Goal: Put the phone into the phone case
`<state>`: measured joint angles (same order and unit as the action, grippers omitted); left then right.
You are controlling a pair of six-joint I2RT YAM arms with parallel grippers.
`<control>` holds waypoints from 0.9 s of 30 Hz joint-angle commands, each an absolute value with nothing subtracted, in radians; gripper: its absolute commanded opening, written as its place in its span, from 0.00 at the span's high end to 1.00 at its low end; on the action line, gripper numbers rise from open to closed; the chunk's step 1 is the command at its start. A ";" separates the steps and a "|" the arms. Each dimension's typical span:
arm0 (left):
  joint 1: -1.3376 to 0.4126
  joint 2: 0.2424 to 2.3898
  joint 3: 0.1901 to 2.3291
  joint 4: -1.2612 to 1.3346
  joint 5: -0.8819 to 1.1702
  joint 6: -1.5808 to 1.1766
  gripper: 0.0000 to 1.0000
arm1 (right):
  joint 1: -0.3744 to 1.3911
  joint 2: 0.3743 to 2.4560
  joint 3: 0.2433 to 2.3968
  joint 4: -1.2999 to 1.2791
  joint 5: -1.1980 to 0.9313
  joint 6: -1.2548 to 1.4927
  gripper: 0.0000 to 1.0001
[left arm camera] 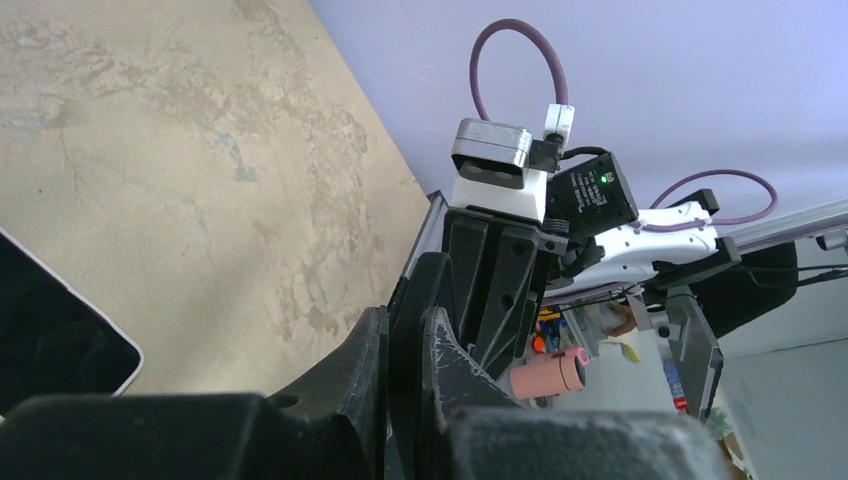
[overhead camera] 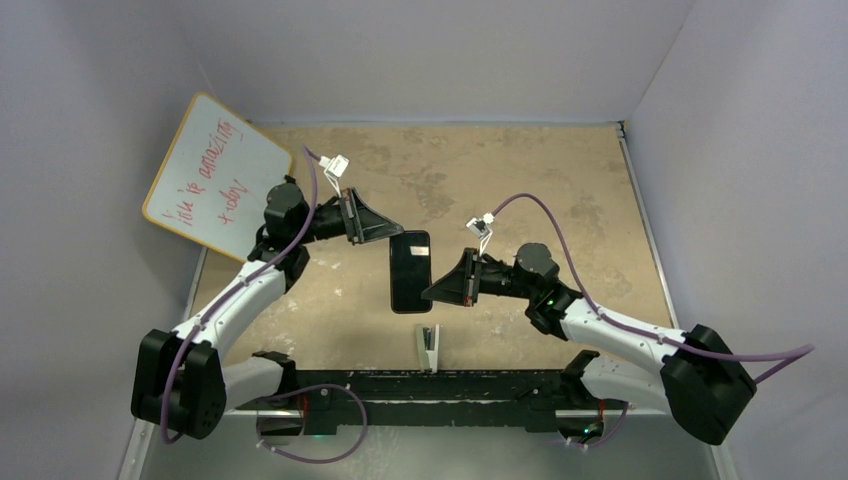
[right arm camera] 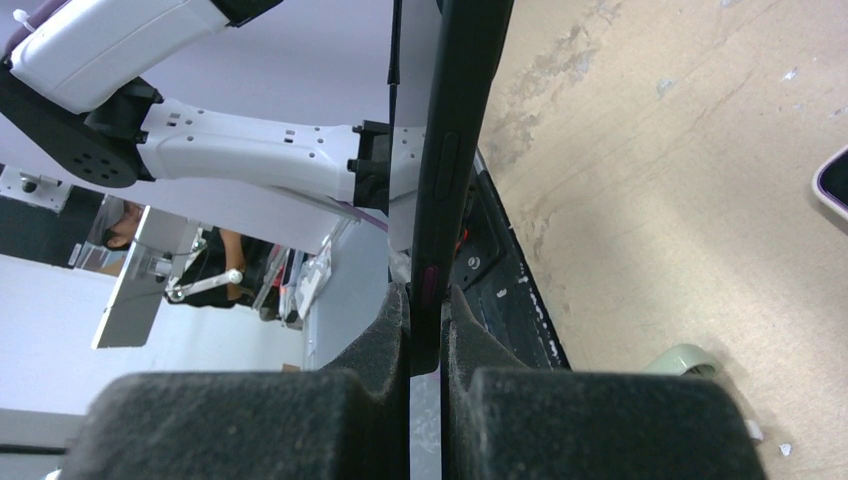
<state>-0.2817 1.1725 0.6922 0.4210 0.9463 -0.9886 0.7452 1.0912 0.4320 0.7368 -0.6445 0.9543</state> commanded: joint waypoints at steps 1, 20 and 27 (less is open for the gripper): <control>-0.274 1.182 0.677 0.390 0.885 -0.912 1.00 | 0.752 1.080 0.449 0.795 -0.641 0.930 1.00; -0.275 1.122 0.885 -0.145 0.661 -0.507 0.35 | 0.711 1.118 0.482 0.485 -0.501 0.775 1.00; -0.275 1.062 0.882 -0.311 0.528 -0.388 0.22 | 0.527 1.071 0.547 0.146 -0.476 0.632 1.00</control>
<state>-0.2760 1.1080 0.8536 -0.2085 0.6239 -0.4934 0.6113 1.1023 0.4526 0.2974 -0.5102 0.7448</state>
